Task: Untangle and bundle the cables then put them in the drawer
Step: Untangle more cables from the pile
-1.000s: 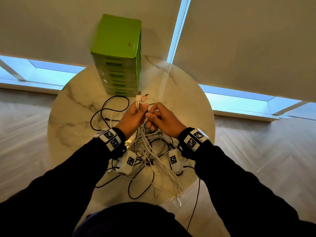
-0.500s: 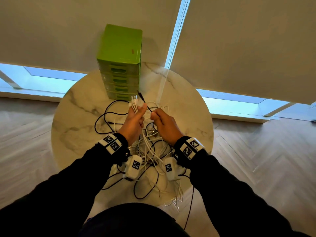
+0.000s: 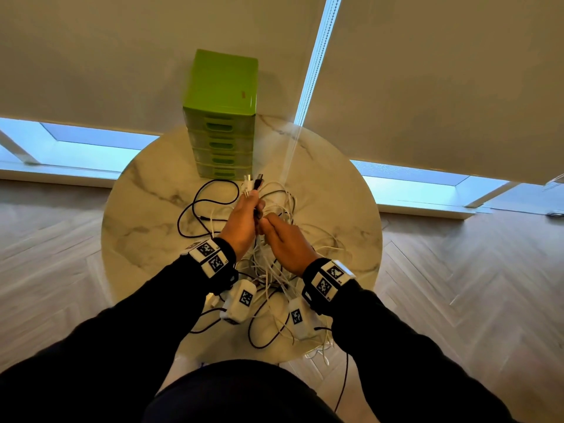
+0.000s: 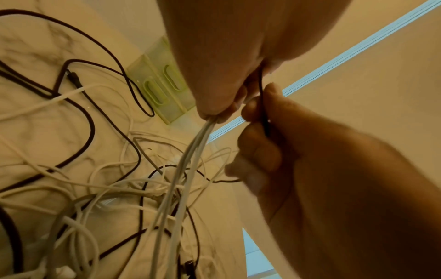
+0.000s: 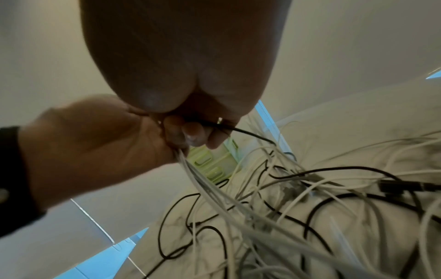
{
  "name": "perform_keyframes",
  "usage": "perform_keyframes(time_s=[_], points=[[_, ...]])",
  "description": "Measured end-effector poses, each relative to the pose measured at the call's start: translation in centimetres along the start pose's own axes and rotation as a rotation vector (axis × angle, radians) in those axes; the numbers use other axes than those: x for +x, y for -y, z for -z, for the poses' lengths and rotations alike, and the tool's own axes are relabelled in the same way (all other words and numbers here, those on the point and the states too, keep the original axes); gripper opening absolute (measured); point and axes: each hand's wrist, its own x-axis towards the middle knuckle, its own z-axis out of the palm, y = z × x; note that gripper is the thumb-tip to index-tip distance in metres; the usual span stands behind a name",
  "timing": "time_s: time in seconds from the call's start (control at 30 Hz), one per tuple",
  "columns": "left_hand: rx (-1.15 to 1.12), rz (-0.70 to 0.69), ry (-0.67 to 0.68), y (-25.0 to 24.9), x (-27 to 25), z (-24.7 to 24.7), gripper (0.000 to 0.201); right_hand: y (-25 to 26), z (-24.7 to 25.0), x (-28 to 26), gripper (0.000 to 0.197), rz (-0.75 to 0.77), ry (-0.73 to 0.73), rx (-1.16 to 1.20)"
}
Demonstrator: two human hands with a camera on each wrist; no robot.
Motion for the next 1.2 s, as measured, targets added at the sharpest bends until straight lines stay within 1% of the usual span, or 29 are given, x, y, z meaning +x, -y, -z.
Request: perform_keyframes(time_s=[0.07,0.13,0.2,0.3,0.4,0.43,0.5,0.57,0.6,0.67,0.73,0.8,0.9,1.0,1.1,1.2], points=[[-0.165,0.042,-0.019,-0.8,0.3,0.1,0.030,-1.2,-0.4,-0.5,0.025,0.022,-0.001,-0.066],[-0.305,0.042,-0.018,-2.0,0.2,0.4,0.023,-2.9,-0.6,-1.0,0.028,0.026,0.014,-0.179],[-0.352,0.018,-0.017,-3.5,0.0,1.2,0.022,-4.5,-0.2,-1.7,0.030,-0.022,0.088,-0.291],[-0.278,-0.046,-0.032,-5.8,0.0,2.5,0.021,-6.4,1.3,-2.5,0.027,-0.143,0.183,-0.424],[-0.198,-0.120,-0.039,-7.5,0.0,3.6,0.025,-7.5,3.4,-2.2,0.026,-0.216,0.219,-0.502],[-0.173,-0.149,-0.044,-7.7,-0.1,3.9,0.022,-7.6,3.9,-1.7,0.028,-0.236,0.222,-0.528],[-0.083,-0.192,-0.057,-7.4,-0.4,4.0,0.013,-7.4,5.0,-0.2,0.036,-0.294,0.176,-0.565],[0.022,-0.170,-0.057,-6.5,-0.8,3.6,0.014,-6.8,5.7,1.8,0.040,-0.331,0.059,-0.509],[0.045,-0.132,-0.028,-5.9,-1.1,3.2,0.014,-6.2,6.0,2.7,0.040,-0.326,-0.003,-0.443],[0.124,-0.043,0.011,-4.5,-1.5,2.4,0.034,-4.6,6.2,4.1,0.037,-0.273,-0.099,-0.299],[0.262,0.008,0.012,-3.5,-1.8,1.5,0.037,-2.7,6.1,4.9,0.035,-0.192,-0.123,-0.243],[0.311,0.033,-0.004,-2.7,-1.8,0.7,0.040,-1.1,5.6,5.0,0.035,-0.101,-0.089,-0.241],[0.221,0.042,-0.086,-2.6,-1.2,0.1,0.047,0.0,4.5,4.4,0.034,0.007,0.018,-0.264],[0.108,0.021,-0.085,-3.3,-1.1,-0.5,0.039,0.5,3.5,3.4,0.033,0.062,0.133,-0.234],[-0.033,0.012,-0.057,-3.8,-1.1,-1.2,0.034,0.9,3.3,2.7,0.027,0.094,0.183,-0.150],[-0.124,-0.003,-0.028,-3.6,-0.8,-1.3,0.031,0.5,3.7,2.3,0.030,0.055,0.222,-0.139]])
